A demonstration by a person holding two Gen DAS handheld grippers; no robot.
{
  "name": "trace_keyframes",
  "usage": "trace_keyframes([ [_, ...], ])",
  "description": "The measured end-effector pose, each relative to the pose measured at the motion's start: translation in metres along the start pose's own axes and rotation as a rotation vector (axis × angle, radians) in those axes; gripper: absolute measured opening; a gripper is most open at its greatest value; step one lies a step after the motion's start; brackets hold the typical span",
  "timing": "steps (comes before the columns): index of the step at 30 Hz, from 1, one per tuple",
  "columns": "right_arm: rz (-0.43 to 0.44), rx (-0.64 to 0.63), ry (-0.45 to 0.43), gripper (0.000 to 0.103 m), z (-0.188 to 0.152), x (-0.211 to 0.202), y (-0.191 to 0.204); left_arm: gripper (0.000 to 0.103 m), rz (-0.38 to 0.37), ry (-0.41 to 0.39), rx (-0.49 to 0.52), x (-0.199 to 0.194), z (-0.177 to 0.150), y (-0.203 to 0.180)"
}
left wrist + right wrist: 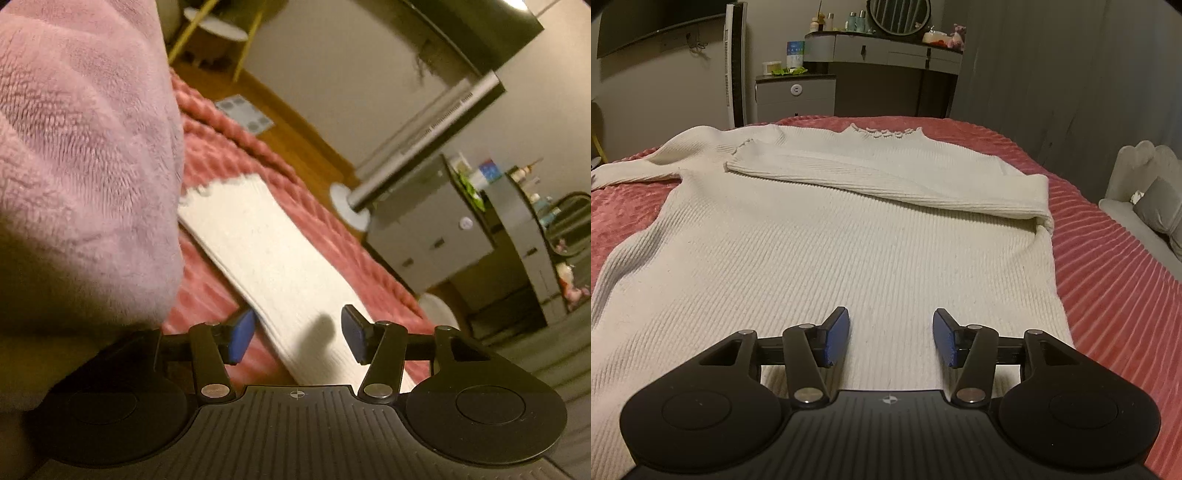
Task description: Fold small clothes
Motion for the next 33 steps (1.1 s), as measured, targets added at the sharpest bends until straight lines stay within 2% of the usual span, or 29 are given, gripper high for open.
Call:
trace_keyframes([
  [3, -0.007, -0.003, 0.012, 0.054, -0.001, 0.002, 0.0, 0.053, 0.018, -0.042, -0.03, 0.002, 0.003, 0.004],
  [4, -0.009, -0.004, 0.018, 0.054, -0.001, 0.004, 0.0, 0.043, 0.028, -0.048, -0.029, 0.003, 0.003, 0.004],
  [5, -0.01, -0.005, 0.02, 0.054, -0.002, 0.005, 0.0, 0.024, 0.047, -0.051, -0.016, 0.004, 0.004, 0.002],
  [6, -0.011, -0.007, 0.02, 0.055, -0.003, 0.006, 0.0, 0.012, 0.066, -0.049, 0.012, 0.005, 0.003, 0.0],
  [7, -0.012, -0.007, 0.019, 0.055, -0.004, 0.006, 0.0, 0.009, 0.071, -0.047, 0.053, 0.003, 0.001, -0.004],
  [11, -0.01, -0.005, 0.019, 0.057, -0.005, 0.007, -0.001, 0.009, -0.01, -0.102, 0.168, -0.026, -0.011, -0.025],
  [15, -0.003, 0.012, 0.016, 0.06, -0.005, 0.006, -0.005, 0.009, -0.15, -0.172, 0.344, -0.073, -0.035, -0.071],
  [17, -0.004, 0.019, 0.014, 0.06, -0.006, 0.006, -0.005, 0.009, -0.26, -0.171, 0.442, -0.101, -0.062, -0.101],
  [20, -0.012, 0.015, 0.014, 0.06, -0.006, 0.006, -0.003, 0.01, -0.419, -0.144, 0.631, -0.144, -0.123, -0.145],
  [21, -0.013, 0.016, 0.015, 0.06, -0.006, 0.005, -0.003, 0.01, -0.474, -0.116, 0.699, -0.157, -0.152, -0.158],
  [22, -0.014, 0.017, 0.015, 0.06, -0.005, 0.005, -0.003, 0.015, -0.506, -0.088, 0.744, -0.165, -0.175, -0.166],
  [24, -0.014, 0.016, 0.016, 0.06, -0.005, 0.004, -0.003, 0.043, -0.53, -0.013, 0.797, -0.176, -0.223, -0.173],
  [25, -0.014, 0.016, 0.017, 0.06, -0.006, 0.003, -0.003, 0.062, -0.519, 0.002, 0.783, -0.179, -0.239, -0.17],
  [28, -0.006, 0.026, 0.023, 0.06, -0.005, -0.001, -0.005, 0.062, -0.458, 0.02, 0.71, -0.181, -0.269, -0.145],
  [31, 0.003, 0.037, 0.025, 0.06, -0.004, -0.009, -0.011, 0.062, -0.36, 0.018, 0.694, -0.17, -0.266, -0.12],
  [33, 0.019, 0.058, 0.018, 0.06, -0.003, -0.012, -0.015, 0.062, -0.278, -0.007, 0.698, -0.16, -0.247, -0.114],
])
Point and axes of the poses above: each gripper's, at about its wrist camera, not at the fingertips, and x roughly the way its jaws point, y to its left, z to its top, the point moved 3 cm from there along x, roughly the way its jaws point, and after that the axes turned 10 degrees about z, right-handed, at the moved point
